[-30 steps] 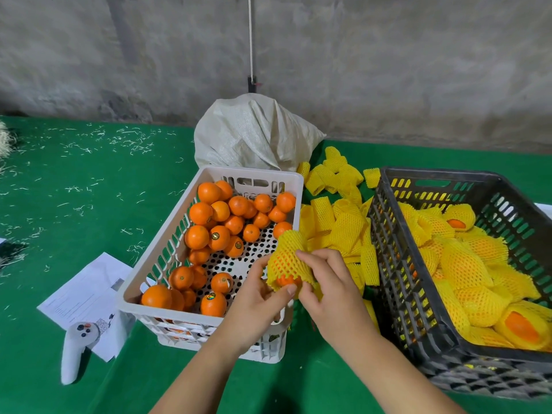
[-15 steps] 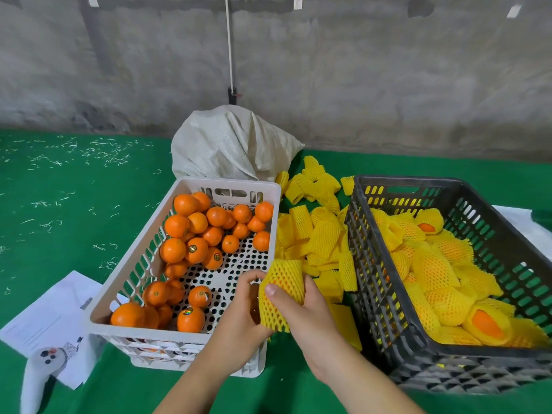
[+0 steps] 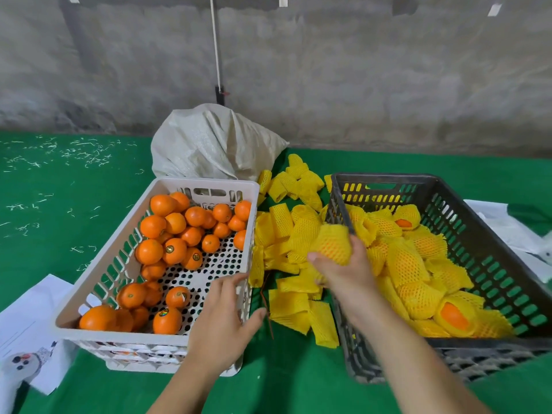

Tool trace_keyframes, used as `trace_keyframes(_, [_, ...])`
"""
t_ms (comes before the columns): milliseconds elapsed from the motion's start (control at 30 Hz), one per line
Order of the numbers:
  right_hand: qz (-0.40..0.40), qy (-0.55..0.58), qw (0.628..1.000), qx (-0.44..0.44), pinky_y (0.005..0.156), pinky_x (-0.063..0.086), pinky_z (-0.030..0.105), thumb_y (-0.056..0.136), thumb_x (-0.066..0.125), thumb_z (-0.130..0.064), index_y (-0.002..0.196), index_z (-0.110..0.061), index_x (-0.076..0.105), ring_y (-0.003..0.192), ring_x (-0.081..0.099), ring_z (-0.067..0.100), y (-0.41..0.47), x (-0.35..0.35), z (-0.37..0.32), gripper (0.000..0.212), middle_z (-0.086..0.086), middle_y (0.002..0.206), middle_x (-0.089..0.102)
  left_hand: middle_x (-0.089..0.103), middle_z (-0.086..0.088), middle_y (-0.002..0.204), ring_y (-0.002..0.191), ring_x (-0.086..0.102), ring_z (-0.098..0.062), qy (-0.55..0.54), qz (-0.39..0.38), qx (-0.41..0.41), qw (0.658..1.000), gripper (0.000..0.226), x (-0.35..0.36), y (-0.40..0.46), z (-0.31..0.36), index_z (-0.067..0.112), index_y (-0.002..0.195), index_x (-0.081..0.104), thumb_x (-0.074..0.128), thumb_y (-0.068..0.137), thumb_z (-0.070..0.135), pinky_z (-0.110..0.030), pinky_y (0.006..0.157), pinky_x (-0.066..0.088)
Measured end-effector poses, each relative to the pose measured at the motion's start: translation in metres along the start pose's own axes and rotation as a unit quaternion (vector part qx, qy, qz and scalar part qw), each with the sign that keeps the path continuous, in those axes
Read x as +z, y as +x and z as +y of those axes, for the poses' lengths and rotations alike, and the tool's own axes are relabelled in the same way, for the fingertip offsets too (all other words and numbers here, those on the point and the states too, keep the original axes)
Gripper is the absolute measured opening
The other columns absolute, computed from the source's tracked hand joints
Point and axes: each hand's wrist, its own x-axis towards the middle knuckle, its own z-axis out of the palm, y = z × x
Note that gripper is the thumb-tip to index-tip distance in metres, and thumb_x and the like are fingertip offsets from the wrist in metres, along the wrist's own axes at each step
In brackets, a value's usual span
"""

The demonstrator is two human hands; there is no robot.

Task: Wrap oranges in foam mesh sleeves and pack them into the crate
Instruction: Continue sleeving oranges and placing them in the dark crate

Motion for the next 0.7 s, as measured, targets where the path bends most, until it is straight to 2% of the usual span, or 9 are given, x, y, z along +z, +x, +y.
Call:
trace_keyframes(67, [0.033, 0.047, 0.998, 0.019, 0.080, 0.063, 0.041, 0.070, 0.093, -0.036, 0.148, -0.050, 0.030, 0.116, 0.063, 0.023, 0.031, -0.034, -0.008, 0.101, -0.003, 0.149, 0.046, 0.034, 0.019, 0.136, 0.123, 0.050, -0.008, 0.026, -0.002, -0.028, 0.999, 0.065, 0.002, 0.004, 0.001, 0.037, 0.148, 0.034, 0.062, 0.094, 0.059, -0.028, 0.077, 0.047])
trace_keyframes(133, [0.079, 0.061, 0.995, 0.025, 0.105, 0.050, 0.054, 0.074, 0.090, -0.040, 0.156, -0.043, 0.021, 0.137, 0.048, 0.031, 0.057, -0.055, -0.010, 0.108, 0.000, 0.161, 0.033, 0.035, 0.016, 0.139, 0.120, 0.052, -0.008, 0.032, -0.012, -0.051, 0.998, 0.063, 0.004, 0.007, 0.000, 0.038, 0.148, 0.033, 0.058, 0.095, 0.061, -0.028, 0.075, 0.046])
trace_keyframes(167, [0.103, 0.054, 0.993, 0.020, 0.114, 0.041, 0.053, 0.077, 0.087, -0.042, 0.158, -0.040, 0.016, 0.143, 0.040, 0.031, 0.066, -0.061, -0.010, 0.107, 0.001, 0.164, 0.028, 0.034, 0.016, 0.141, 0.119, 0.052, -0.007, 0.034, -0.016, -0.058, 0.998, 0.063, 0.005, 0.008, -0.001, 0.039, 0.149, 0.032, 0.055, 0.095, 0.062, -0.028, 0.075, 0.046])
trace_keyframes(267, [0.211, 0.048, 0.976, 0.008, 0.114, 0.032, 0.042, 0.088, 0.076, -0.033, 0.160, -0.036, 0.007, 0.146, 0.034, 0.030, 0.074, -0.063, -0.011, 0.099, 0.003, 0.165, 0.025, 0.032, 0.019, 0.141, 0.114, 0.050, -0.003, 0.036, -0.025, -0.070, 0.997, 0.065, 0.005, 0.009, -0.003, 0.042, 0.150, 0.029, 0.051, 0.094, 0.067, -0.028, 0.074, 0.045])
trace_keyframes(333, [0.232, -0.019, 0.972, -0.006, 0.122, 0.026, 0.049, 0.091, 0.070, -0.030, 0.161, -0.033, 0.007, 0.152, 0.022, 0.031, 0.066, -0.055, -0.008, 0.094, 0.003, 0.169, 0.013, 0.033, 0.023, 0.138, 0.108, 0.051, 0.003, 0.031, -0.024, -0.079, 0.996, 0.064, 0.005, 0.010, -0.002, 0.044, 0.150, 0.030, 0.048, 0.094, 0.070, -0.027, 0.072, 0.047])
trace_keyframes(400, [0.166, -0.188, 0.965, -0.072, 0.124, 0.018, 0.056, 0.092, 0.070, -0.035, 0.159, -0.037, 0.012, 0.155, 0.006, 0.032, 0.046, -0.037, 0.004, 0.089, -0.002, 0.170, -0.001, 0.034, 0.029, 0.135, 0.104, 0.055, 0.010, 0.018, -0.009, -0.089, 0.996, 0.058, 0.004, 0.010, 0.000, 0.046, 0.147, 0.037, 0.044, 0.096, 0.070, -0.024, 0.070, 0.050])
trace_keyframes(500, [0.013, -0.410, 0.875, -0.257, 0.119, 0.019, 0.057, 0.090, 0.068, -0.042, 0.155, -0.043, 0.027, 0.154, 0.004, 0.027, 0.025, -0.003, 0.014, 0.077, -0.007, 0.169, -0.001, 0.041, 0.032, 0.132, 0.102, 0.057, 0.015, 0.002, 0.020, -0.102, 0.995, 0.043, 0.003, 0.010, 0.004, 0.045, 0.141, 0.049, 0.042, 0.103, 0.063, -0.029, 0.074, 0.057])
trace_keyframes(600, [-0.224, -0.471, 0.836, -0.171, 0.122, 0.017, 0.051, 0.094, 0.059, -0.051, 0.152, -0.048, 0.028, 0.152, 0.002, 0.025, 0.025, 0.031, 0.019, 0.067, -0.007, 0.169, -0.001, 0.053, 0.031, 0.126, 0.105, 0.058, 0.014, -0.039, 0.049, -0.123, 0.990, 0.026, 0.001, 0.014, 0.006, 0.045, 0.130, 0.059, 0.046, 0.107, 0.047, -0.024, 0.085, 0.054])
trace_keyframes(700, [-0.406, -0.563, 0.717, -0.064, 0.124, 0.013, 0.052, 0.092, 0.055, -0.056, 0.157, -0.049, 0.017, 0.155, -0.010, 0.032, 0.034, 0.063, 0.035, 0.076, 0.000, 0.170, -0.014, 0.064, 0.027, 0.118, 0.104, 0.062, 0.008, -0.111, 0.028, -0.170, 0.979, 0.027, -0.008, 0.026, -0.004, 0.042, 0.121, 0.065, 0.049, 0.106, 0.026, -0.022, 0.085, 0.053])
